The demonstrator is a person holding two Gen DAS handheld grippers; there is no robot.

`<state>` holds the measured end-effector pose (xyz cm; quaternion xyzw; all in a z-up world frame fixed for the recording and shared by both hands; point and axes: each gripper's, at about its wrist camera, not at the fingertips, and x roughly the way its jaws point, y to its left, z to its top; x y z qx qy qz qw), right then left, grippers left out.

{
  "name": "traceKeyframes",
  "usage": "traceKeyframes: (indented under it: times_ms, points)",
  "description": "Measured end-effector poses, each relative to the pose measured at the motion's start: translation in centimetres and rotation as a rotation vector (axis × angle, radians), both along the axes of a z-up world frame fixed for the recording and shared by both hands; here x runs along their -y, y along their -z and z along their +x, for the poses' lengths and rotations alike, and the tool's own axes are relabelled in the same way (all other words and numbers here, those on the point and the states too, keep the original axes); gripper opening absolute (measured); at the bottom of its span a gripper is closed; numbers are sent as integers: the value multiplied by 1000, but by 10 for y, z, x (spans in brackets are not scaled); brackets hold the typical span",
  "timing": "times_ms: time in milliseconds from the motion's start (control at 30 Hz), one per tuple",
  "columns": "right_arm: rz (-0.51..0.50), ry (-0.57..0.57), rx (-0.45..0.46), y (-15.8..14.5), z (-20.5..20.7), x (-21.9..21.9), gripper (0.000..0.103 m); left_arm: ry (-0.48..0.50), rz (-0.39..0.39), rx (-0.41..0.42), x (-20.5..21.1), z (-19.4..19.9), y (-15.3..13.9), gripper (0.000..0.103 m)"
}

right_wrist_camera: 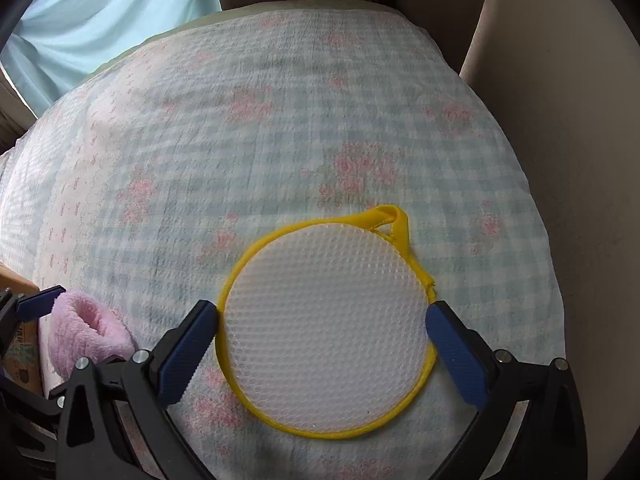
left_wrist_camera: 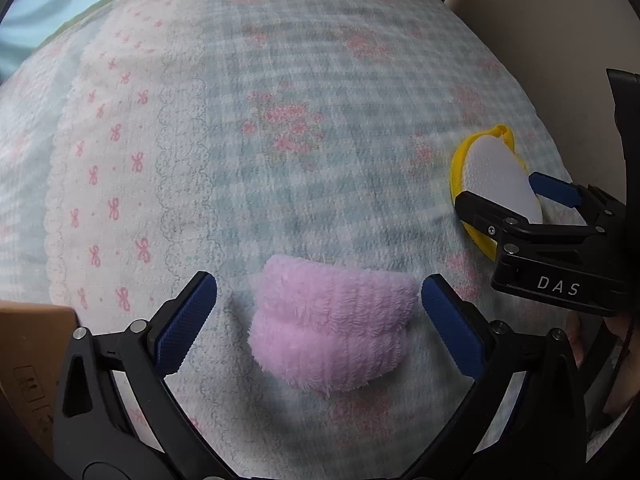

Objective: Organize soft objects
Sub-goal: 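Grasp pink sock with left gripper while right gripper grasps yellow-rimmed sponge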

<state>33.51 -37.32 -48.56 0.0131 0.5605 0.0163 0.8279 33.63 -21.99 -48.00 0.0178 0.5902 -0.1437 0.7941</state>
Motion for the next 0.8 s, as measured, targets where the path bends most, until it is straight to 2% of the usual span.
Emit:
traceKeyframes:
  times_ms: [100,133,167,300,367,500,633,767,800]
  points:
    - [-20,-4,-7,5,2,-2,103,16,24,-35,4,0,14,85]
    - [-28,-8,-8,8,3,-2,103,25,47,-35,6,-1,18,85]
    - [-35,-12,-7,9,2,-3,103,41,61,-14,8,-4,18,85]
    - [-70,-24,10,11,-2,-6,98,60,66,26,11,-10,14,63]
    - [-70,-16,21,9,-5,-3,89,56,54,32,10,-10,12,58]
    - [-72,-11,27,8,-14,5,79,53,27,41,6,-11,6,45]
    - [-64,9,28,3,-16,16,60,52,7,47,3,-11,-4,34]
    - [-47,32,31,-3,-15,27,40,29,-21,43,-2,-15,-10,29]
    - [-35,39,33,-6,-16,30,39,25,-23,44,-3,-16,-13,29]
